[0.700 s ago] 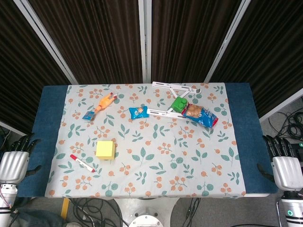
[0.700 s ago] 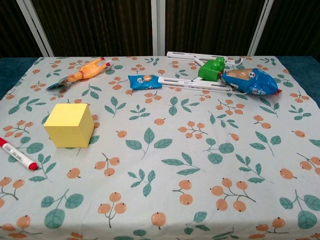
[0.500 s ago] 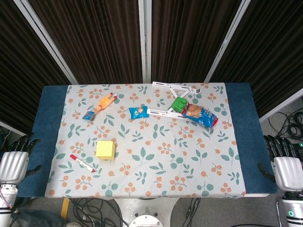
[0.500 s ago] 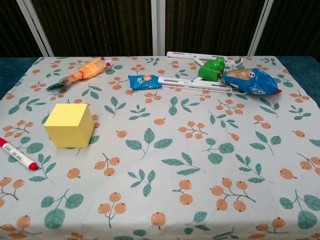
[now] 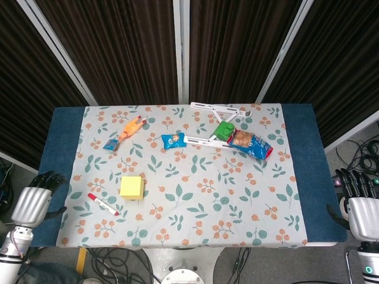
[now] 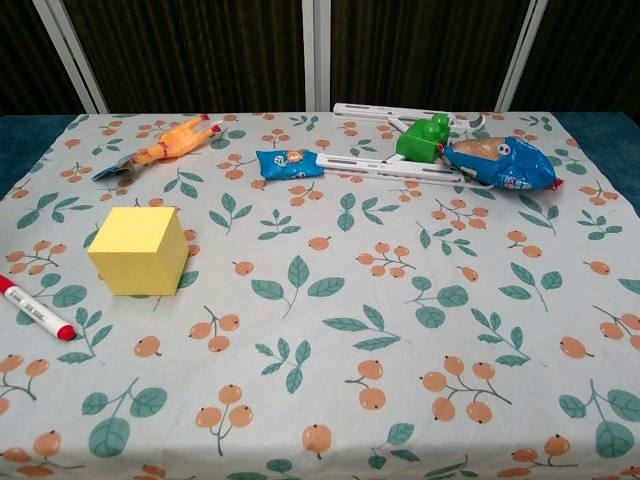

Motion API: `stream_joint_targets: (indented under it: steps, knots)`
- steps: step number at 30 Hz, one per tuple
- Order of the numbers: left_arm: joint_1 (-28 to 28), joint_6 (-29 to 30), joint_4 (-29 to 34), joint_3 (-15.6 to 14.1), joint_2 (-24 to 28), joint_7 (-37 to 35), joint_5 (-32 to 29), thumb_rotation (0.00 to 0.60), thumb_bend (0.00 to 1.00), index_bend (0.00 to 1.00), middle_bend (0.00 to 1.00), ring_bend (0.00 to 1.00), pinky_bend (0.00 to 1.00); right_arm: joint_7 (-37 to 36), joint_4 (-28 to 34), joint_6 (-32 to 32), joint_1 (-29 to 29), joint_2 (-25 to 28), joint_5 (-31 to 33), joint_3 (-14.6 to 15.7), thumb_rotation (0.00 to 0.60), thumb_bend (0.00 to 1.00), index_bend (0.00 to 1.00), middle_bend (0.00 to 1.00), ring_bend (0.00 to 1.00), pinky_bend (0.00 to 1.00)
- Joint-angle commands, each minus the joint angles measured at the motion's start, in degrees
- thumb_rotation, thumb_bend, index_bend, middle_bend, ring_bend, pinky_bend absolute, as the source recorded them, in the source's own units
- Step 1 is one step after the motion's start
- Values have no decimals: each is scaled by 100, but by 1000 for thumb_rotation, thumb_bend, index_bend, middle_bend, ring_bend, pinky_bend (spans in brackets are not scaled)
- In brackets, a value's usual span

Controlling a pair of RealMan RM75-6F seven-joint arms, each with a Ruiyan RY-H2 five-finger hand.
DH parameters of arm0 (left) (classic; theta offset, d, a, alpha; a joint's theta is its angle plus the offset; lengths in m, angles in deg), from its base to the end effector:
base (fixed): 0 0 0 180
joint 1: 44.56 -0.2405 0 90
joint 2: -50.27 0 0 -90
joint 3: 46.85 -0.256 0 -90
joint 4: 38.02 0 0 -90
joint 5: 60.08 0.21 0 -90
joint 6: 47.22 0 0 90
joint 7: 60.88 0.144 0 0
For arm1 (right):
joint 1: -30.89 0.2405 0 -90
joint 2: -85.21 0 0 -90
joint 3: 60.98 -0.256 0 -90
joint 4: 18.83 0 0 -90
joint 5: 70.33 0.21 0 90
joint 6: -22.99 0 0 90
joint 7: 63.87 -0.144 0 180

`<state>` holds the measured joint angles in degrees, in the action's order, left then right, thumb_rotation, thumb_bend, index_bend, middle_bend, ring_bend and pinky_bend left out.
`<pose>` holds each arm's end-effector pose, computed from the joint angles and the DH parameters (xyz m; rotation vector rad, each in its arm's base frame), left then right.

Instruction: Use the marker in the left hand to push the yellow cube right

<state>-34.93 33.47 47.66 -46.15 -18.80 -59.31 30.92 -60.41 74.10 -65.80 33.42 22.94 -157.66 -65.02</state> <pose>-0.3068 0.1990 0.1215 -1.5872 -0.8458 -0.8902 -0.3098 -0.1723 0.1785 1.3602 -0.7919 0.8803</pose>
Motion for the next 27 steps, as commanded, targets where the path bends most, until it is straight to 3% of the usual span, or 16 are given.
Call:
stream_joint_targets:
  steps: [1,11,20,27]
  knots:
    - [259,-280,-271,-150,-178,-197,319,600,156,420,412,225,224,-9,-4,15,4,2,1,1,600,178,0,74,0,0]
    - [858,-1066,-805,-330,-598,319,680,600,198,421,412,226,225,-58,-24,61,11,8,45,-12,600,178,0,73,0,0]
    - [1143,-1858,-905,-388,-856,735,302,600,216,435,425,237,226,-107,-59,132,41,-16,78,-23,600,178,0,73,0,0]
    - [1217,-1954,-1156,-376,-1147,817,156,600,241,458,444,247,228,-133,-91,160,55,-43,98,-32,600,178,0,74,0,0]
